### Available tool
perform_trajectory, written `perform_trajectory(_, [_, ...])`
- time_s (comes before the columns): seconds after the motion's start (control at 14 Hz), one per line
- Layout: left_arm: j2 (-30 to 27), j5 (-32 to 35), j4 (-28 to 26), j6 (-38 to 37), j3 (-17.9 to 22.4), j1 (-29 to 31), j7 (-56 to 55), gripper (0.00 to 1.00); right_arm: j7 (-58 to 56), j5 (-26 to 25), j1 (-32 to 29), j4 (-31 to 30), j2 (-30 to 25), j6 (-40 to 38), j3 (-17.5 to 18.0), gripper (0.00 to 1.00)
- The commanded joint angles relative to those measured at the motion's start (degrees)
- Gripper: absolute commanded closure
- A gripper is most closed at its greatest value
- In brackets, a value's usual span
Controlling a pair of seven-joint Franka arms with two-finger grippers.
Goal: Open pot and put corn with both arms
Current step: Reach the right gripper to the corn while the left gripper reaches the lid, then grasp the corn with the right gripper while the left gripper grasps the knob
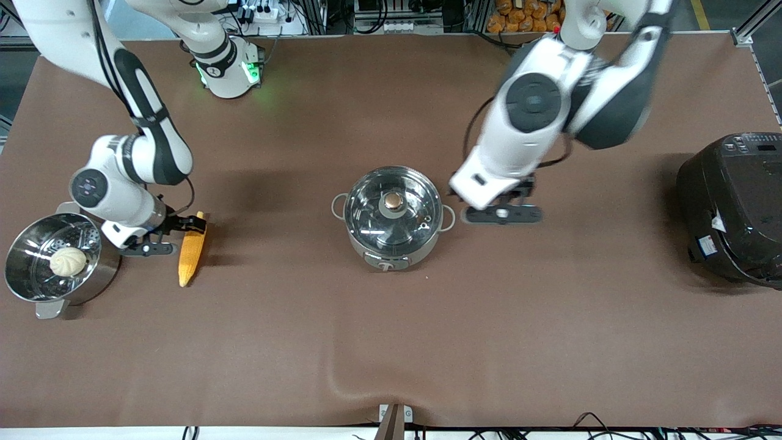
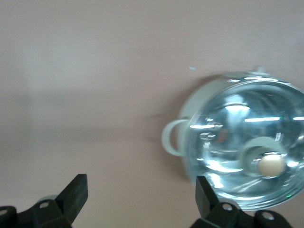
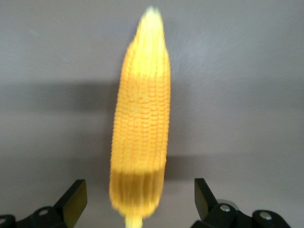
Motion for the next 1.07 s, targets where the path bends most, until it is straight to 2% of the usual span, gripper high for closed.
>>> perform_trajectory(0.0, [4.03, -0.6, 1.85, 4.65, 0.88, -5.01, -5.07, 0.0, 0.57, 4.34, 0.4, 2.64, 3.52, 0.36, 0.14, 0.0])
perform_trajectory(0.07, [4.99, -0.6, 1.85, 6.67, 0.79, -6.07, -5.35, 0.0, 0.48, 5.15, 0.4, 3.0, 3.87, 0.36, 0.14, 0.01])
perform_trajectory(0.29, [7.98, -0.51, 1.85, 11.59, 0.96, -9.76, -9.2, 0.0, 0.83, 5.51, 1.01, 4.23, 4.23, -0.25, 0.14, 0.46])
perform_trajectory(0.5, [10.62, -0.42, 1.94, 16.08, 0.97, -11.7, -10.27, 0.0, 0.31, 5.51, 0.84, 5.81, 3.97, -2.43, 0.05, 0.84])
perform_trajectory(0.64, [11.5, -0.34, 1.94, 18.02, 1.05, -12.06, -10.18, 0.0, 0.39, 5.51, 1.45, 7.03, 1.87, -7.43, 0.83, 0.85])
perform_trajectory(0.86, [12.56, -0.34, 1.85, 18.99, 1.05, -12.06, -10.18, 0.0, 0.13, 5.51, 1.28, 15.19, -0.51, -21.39, 0.93, 0.83])
perform_trajectory(1.0, [12.82, -0.42, 1.77, 18.99, 1.05, -12.15, -10.36, 0.0, 0.83, 5.51, 3.02, 19.5, -2.53, -26.69, 1.62, 0.82])
